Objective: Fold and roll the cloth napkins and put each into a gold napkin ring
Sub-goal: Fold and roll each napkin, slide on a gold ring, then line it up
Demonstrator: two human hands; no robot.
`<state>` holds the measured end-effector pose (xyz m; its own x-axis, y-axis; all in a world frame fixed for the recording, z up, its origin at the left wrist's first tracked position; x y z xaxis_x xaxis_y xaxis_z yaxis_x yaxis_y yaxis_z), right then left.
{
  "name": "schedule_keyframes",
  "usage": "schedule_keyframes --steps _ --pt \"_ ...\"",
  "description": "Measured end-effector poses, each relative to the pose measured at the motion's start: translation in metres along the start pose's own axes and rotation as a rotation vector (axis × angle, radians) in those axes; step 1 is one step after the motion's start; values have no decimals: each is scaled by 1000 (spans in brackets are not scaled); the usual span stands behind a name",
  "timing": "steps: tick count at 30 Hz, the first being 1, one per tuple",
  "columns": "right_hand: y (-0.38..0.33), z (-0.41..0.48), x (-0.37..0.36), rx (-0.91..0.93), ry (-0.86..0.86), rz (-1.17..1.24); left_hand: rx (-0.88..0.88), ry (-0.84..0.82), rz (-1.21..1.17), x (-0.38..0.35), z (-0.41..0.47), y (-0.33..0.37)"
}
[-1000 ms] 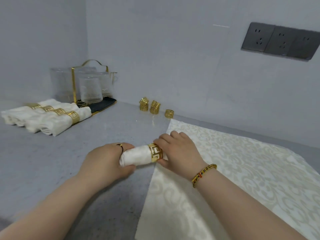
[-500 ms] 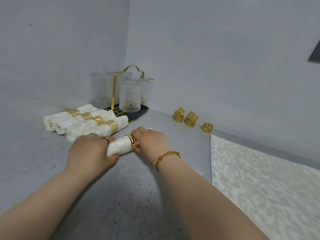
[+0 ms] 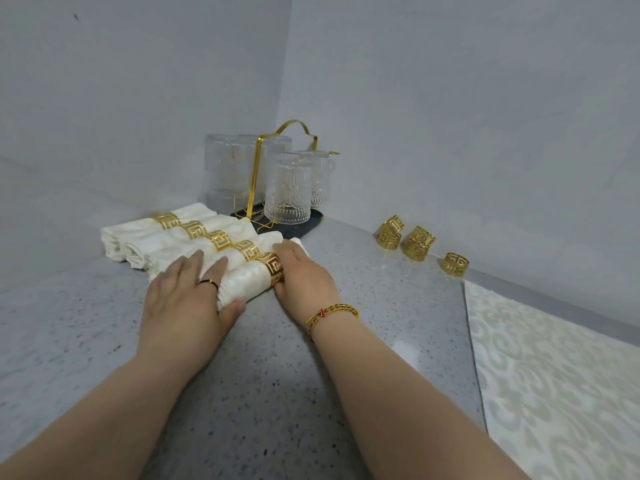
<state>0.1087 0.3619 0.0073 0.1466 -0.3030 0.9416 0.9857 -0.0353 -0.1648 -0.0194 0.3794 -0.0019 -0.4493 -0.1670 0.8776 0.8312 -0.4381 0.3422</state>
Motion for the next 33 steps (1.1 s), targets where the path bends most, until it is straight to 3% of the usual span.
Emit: schedule_keyframes --steps 3,5,9,16,20,27,33 --pt "23 -11 -6 -274 134 440 27 -29 -44 -3 1 -2" --pt "29 -18 -17 -393 117 560 30 -30 -84 -3 1 -2" --pt "25 -21 -22 -409 -3 441 34 -55 -133 -7 1 -3" --pt "22 -26 -17 -414 15 409 33 -49 -144 -5 2 -3" --pt "23 -48 -6 -390 -58 360 11 -51 -138 1 -3 3" --pt "21 -136 48 -310 -75 343 -249 35 -194 32 -47 47" --pt "37 -252 87 -342 -100 205 -448 -267 -278 17 -115 90"
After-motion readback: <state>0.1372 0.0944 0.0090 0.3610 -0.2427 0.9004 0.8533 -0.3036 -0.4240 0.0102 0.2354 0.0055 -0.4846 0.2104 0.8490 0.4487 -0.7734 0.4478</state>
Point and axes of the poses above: each hand's wrist, its own z-axis towards the middle knuckle, its own x-axis out of the back of the hand, y = z × x, the point moved 10 cm from there along z, towards the middle knuckle, and after that the axes turned 7 degrees about x, right-handed, at the moved point
